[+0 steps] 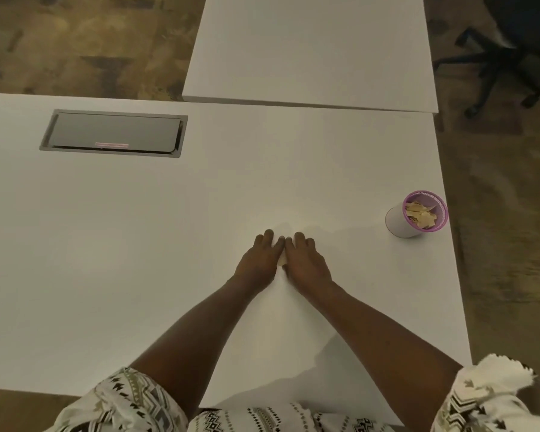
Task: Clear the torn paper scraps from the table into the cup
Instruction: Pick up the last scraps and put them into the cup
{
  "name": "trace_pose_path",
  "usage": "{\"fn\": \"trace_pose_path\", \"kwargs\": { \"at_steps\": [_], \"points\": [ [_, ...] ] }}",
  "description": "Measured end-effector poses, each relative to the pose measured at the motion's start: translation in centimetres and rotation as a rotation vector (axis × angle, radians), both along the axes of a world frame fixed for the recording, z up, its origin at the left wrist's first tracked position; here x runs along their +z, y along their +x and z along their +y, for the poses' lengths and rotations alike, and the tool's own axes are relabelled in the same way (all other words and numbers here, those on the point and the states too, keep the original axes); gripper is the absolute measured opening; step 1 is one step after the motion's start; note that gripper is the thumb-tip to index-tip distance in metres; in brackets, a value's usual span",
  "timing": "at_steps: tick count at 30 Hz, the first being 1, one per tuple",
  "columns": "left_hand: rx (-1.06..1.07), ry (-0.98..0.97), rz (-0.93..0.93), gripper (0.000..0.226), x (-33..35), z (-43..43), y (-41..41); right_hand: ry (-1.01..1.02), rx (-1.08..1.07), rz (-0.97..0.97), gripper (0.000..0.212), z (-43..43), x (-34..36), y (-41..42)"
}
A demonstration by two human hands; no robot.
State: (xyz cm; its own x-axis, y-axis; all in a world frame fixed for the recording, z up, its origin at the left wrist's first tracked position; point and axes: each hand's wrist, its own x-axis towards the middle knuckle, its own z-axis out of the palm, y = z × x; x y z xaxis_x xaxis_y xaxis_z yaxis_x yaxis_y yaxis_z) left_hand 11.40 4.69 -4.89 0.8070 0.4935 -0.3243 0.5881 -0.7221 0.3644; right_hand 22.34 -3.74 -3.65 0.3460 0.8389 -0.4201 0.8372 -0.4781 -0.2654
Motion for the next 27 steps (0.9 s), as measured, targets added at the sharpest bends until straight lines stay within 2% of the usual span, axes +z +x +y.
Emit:
{"fn": "trace_pose_path", "kwargs": {
  "at_steps": [3,9,13,18,24,27],
  "points": [
    [0.009,-0.007,-0.01,0.042,-0.3,-0.1,-0.5,0.026,-0.073,0.023,0.028,0.1,0.0,-0.8],
    [0.054,-0.006,-0.036,0.013,-0.9,-1.1,-1.5,0.058,0.015,-0.019,0.026,-0.8,-0.4,-1.4],
    [0.098,-0.029,-0.063,0.009,-0.8,-2.1,-1.7,0.094,0.011,0.007,0.02,-1.1,-0.7,-1.4],
    [0.13,-0.03,-0.059,0.015,-1.0,-3.2,-1.7,0.147,0.006,0.042,0.018,-1.5,-1.0,-1.2],
    [0.112,0.01,-0.017,0.02,-0.8,-3.0,-0.9,0.236,-0.307,0.246,0.016,-2.4,-1.1,0.1],
    [0.114,0.033,0.018,0.023,-0.8,-2.9,-0.4,0.296,-0.545,0.362,0.012,-3.8,-1.2,1.4]
  ]
}}
